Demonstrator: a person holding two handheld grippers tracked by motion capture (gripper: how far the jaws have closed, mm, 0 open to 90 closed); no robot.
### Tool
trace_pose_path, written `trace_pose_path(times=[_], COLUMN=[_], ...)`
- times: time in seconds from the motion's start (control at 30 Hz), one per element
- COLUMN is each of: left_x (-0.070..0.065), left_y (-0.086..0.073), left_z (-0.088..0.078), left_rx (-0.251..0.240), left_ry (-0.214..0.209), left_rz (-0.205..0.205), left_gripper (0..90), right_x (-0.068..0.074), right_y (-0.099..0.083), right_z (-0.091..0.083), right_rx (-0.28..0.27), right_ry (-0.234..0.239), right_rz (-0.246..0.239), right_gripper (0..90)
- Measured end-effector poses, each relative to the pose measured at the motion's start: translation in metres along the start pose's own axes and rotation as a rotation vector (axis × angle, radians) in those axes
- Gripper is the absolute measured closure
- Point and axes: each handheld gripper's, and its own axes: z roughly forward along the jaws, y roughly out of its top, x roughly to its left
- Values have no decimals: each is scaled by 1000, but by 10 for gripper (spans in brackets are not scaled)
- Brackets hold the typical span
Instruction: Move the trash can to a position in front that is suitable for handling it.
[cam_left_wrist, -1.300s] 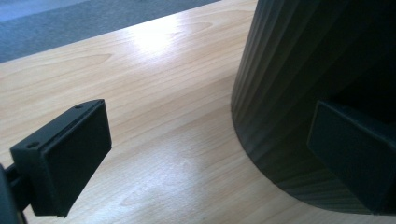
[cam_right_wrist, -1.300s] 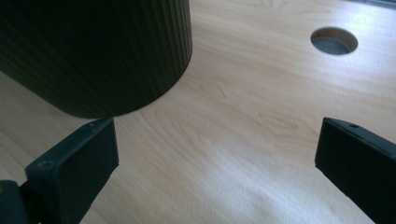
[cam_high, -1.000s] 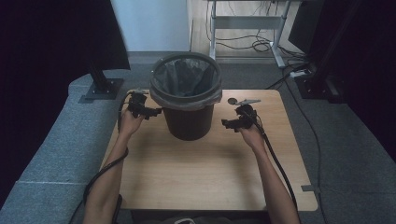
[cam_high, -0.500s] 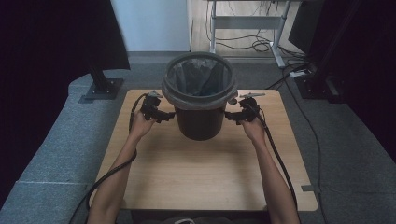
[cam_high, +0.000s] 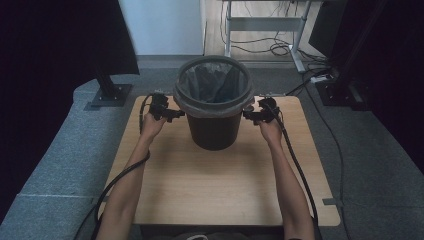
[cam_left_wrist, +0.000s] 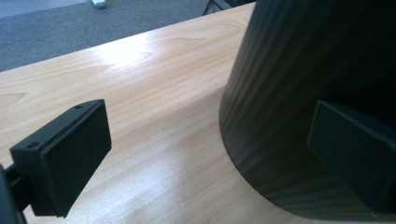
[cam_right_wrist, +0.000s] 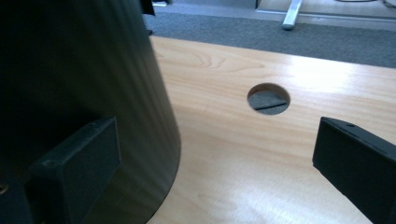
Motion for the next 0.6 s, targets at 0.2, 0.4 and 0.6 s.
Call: trace_pose_path(times=[0.2, 0.4, 0.6], left_x=[-2, -6, -12], left_y=[1, -5, -12], left_z=[0, -5, -13], left_rx=[-6, -14, -12], left_ry=[10, 14, 11], left_rz=[18, 28, 53], left_gripper=[2, 35, 35], right_x=[-3, 3, 6], right_y=[5, 2, -4], right_z=[5, 1, -6], right_rx=[-4, 16, 22], right_ry=[6, -13, 11], right_rz=[-11, -45, -65], right_gripper=[23, 32, 32])
